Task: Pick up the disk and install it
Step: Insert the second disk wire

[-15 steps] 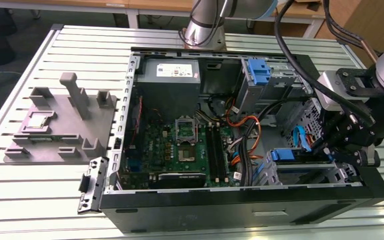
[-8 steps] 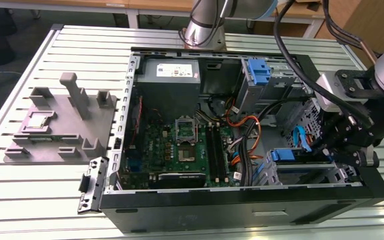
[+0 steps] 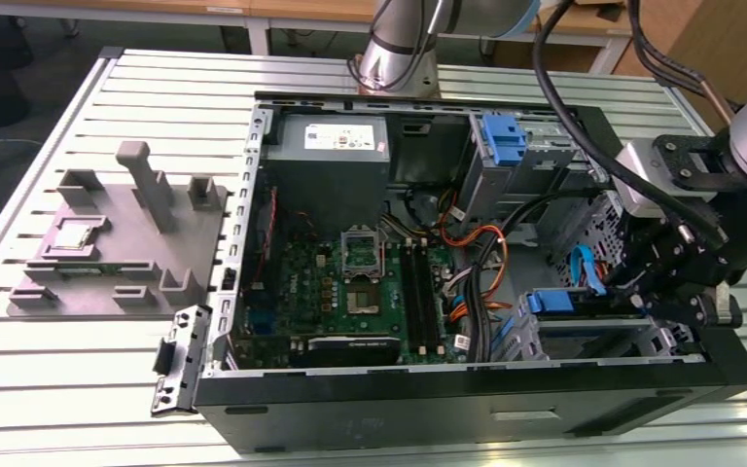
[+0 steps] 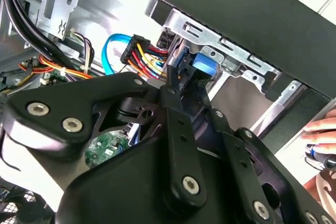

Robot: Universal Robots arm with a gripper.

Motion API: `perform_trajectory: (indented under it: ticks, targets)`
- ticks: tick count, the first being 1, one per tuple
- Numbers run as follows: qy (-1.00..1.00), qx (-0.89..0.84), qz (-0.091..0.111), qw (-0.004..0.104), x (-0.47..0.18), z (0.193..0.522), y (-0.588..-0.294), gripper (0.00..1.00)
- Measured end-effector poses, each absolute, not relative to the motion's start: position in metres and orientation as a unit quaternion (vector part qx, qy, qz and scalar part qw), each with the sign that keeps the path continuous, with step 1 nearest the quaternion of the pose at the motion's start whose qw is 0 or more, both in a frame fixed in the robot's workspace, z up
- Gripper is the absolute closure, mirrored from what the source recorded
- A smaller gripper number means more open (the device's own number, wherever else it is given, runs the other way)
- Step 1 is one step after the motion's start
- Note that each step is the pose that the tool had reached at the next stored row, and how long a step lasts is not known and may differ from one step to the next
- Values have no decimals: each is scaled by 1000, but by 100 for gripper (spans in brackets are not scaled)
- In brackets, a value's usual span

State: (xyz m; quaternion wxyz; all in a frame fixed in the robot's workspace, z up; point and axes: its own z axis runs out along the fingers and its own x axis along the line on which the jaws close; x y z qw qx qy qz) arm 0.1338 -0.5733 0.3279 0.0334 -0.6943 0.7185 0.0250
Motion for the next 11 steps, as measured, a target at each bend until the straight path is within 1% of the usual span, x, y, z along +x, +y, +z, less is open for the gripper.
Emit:
perform_trajectory:
  ticks: [11]
  targets:
    - [718, -694, 25, 33, 134, 346, -573, 70]
